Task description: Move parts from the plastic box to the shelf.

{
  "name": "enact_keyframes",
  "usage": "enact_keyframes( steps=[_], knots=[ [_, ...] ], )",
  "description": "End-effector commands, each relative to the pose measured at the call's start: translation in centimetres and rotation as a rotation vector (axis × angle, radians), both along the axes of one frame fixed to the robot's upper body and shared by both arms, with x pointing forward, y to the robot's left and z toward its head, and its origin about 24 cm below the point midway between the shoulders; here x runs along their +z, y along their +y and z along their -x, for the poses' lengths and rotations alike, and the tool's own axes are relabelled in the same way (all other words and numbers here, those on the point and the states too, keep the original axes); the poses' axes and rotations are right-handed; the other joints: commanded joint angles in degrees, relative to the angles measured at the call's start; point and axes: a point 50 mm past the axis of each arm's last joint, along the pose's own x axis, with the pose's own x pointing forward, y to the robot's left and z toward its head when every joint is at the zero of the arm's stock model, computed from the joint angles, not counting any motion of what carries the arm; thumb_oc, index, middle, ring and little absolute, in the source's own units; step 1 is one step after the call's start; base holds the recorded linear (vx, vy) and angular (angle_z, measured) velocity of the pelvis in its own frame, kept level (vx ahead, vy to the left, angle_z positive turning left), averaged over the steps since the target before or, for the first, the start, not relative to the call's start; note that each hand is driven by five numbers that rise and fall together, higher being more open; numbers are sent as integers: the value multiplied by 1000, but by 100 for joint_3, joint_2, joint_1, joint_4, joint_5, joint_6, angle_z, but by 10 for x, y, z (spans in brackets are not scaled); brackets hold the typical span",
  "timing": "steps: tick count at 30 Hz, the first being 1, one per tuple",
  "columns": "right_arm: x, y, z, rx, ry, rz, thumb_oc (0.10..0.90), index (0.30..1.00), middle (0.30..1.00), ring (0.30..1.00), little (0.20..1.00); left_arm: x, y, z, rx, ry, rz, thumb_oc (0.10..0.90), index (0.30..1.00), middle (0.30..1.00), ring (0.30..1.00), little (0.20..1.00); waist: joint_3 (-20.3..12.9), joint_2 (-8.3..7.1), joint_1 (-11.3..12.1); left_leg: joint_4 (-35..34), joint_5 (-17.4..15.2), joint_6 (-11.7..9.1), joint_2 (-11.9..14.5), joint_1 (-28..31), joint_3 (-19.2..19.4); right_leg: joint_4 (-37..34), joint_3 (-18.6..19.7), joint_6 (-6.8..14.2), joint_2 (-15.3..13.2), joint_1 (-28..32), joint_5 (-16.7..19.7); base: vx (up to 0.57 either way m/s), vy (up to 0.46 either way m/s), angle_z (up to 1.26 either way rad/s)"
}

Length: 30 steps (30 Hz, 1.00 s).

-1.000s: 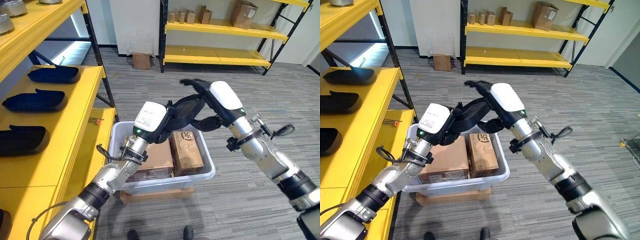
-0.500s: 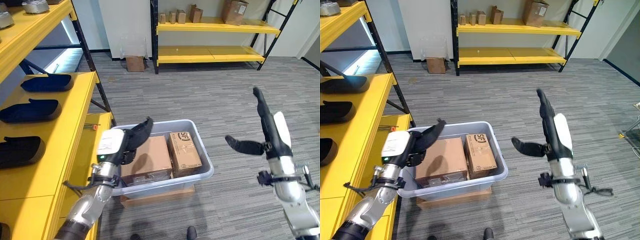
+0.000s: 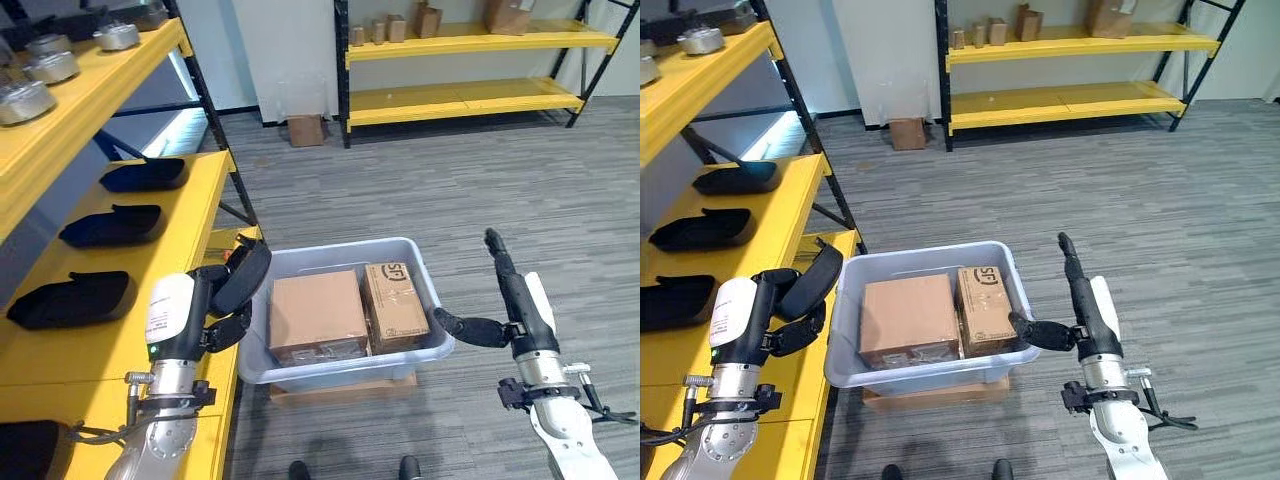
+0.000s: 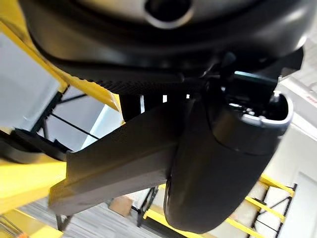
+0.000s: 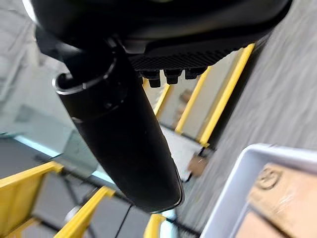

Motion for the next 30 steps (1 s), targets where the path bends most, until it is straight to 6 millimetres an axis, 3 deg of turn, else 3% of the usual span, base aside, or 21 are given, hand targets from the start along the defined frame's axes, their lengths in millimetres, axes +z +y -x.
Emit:
enact_keyframes(
  steps=[1, 4, 5, 7, 8, 9, 10, 11, 12, 14, 17, 19, 23, 30],
  knots=[
    [86, 31, -21, 188, -451, -37, 900, 1000, 1000, 1000, 1000, 69, 6, -18, -4, -375, -68, 400, 300, 300, 300, 300, 402, -226, 170, 6, 202, -187, 473, -65, -530, 852, -3, -325, 298, -17, -1127, -212, -222, 9],
    [96, 40, -25, 228, -500, -25, 900, 1000, 1000, 1000, 1000, 71, 4, -18, -11, -384, -94, 400, 300, 300, 300, 300, 554, -160, 300, -70, 546, -300, 496, -307, -682, 818, -191, -390, 340, -79, -1149, -185, -166, 23],
    [107, 43, -27, 232, -556, -2, 900, 1000, 1000, 1000, 1000, 75, -1, -22, -32, -412, -95, 400, 300, 300, 300, 300, 724, -157, 361, -41, 711, -321, 343, -632, -701, 786, -470, -407, 233, -162, -1106, -286, -155, 71],
    [112, 43, -28, 229, -577, 15, 900, 1000, 1000, 1000, 1000, 79, -3, -25, -42, -429, -101, 400, 300, 300, 300, 300, 760, -198, 351, 195, 555, -260, 234, -741, -650, 756, -582, -420, 152, -262, -1055, -291, -166, 105],
    [114, 48, -29, 244, -596, 20, 900, 1000, 1000, 1000, 1000, 86, -9, -26, -78, -463, -108, 400, 300, 300, 300, 300, 738, -318, 334, 998, -85, -106, 31, -730, -716, 718, -682, -418, -8, -523, -950, -176, -125, 157],
    [114, 48, -29, 244, -595, 20, 900, 1000, 1000, 1000, 1000, 86, -9, -26, -77, -462, -108, 400, 300, 300, 300, 300, 726, -316, 324, 1052, -140, -113, 35, -752, -732, 734, -687, -412, -8, -523, -984, -298, -255, 162],
    [111, 48, -24, 251, -596, 17, 900, 1000, 1000, 1000, 1000, 92, -18, -27, -117, -502, -113, 400, 300, 300, 300, 300, 612, -360, 154, 2103, -832, -24, 93, -519, -292, 656, -1060, -488, -151, -616, -917, -65, -139, 87],
    [111, 46, -22, 243, -598, 20, 900, 1000, 1000, 1000, 1000, 93, -20, -27, -127, -507, -117, 400, 300, 300, 300, 300, 561, -322, 62, 2264, -1010, -78, 210, -324, -204, 658, -1112, -454, -152, -569, -996, -116, -93, 192],
    [107, 40, -20, 210, -590, 12, 900, 1000, 1000, 1000, 1000, 97, -25, -28, -153, -528, -128, 400, 300, 300, 300, 300, 511, -186, -141, 2262, -1095, -171, 470, 169, 103, 720, -1436, -425, -203, -569, -1009, -5, 84, 147],
    [106, 35, -16, 181, -591, 16, 900, 1000, 1000, 1000, 1000, 103, -29, -29, -172, -554, -143, 400, 300, 300, 300, 300, 460, -64, -284, 1916, -1170, -268, 494, 532, 257, 822, -1673, -336, -328, -671, -932, -68, 174, 100],
    [105, 28, -11, 146, -596, 28, 900, 1000, 1000, 1000, 1000, 107, -34, -29, -201, -577, -161, 400, 300, 300, 300, 300, 343, 76, -418, 988, -1492, -171, 226, 706, 468, 845, -1833, -149, -561, -670, -712, 5, 222, 100],
    [103, 26, -8, 131, -593, 31, 900, 1000, 1000, 1000, 1000, 110, -39, -29, -229, -596, -177, 400, 300, 300, 300, 300, 281, 150, -378, 459, -1476, -62, -21, 856, 419, 854, -1896, -21, -700, -656, -575, 5, 226, 32],
    [100, 26, -7, 119, -589, 41, 900, 1000, 1000, 1000, 1000, 114, -42, -27, -249, -617, -192, 400, 300, 300, 300, 300, 237, 117, -332, 139, -1415, 68, -260, 889, 363, 803, -1919, 130, -867, -632, -351, -1, 171, 34],
    [95, 32, -12, 132, -554, 47, 900, 1000, 1000, 1000, 1000, 113, -38, -22, -219, -622, -236, 400, 300, 300, 300, 300, 190, -113, -99, -211, -1414, 361, -749, 864, 189, 671, -2024, 448, -1274, -541, 84, -11, 126, 14]
  ],
)
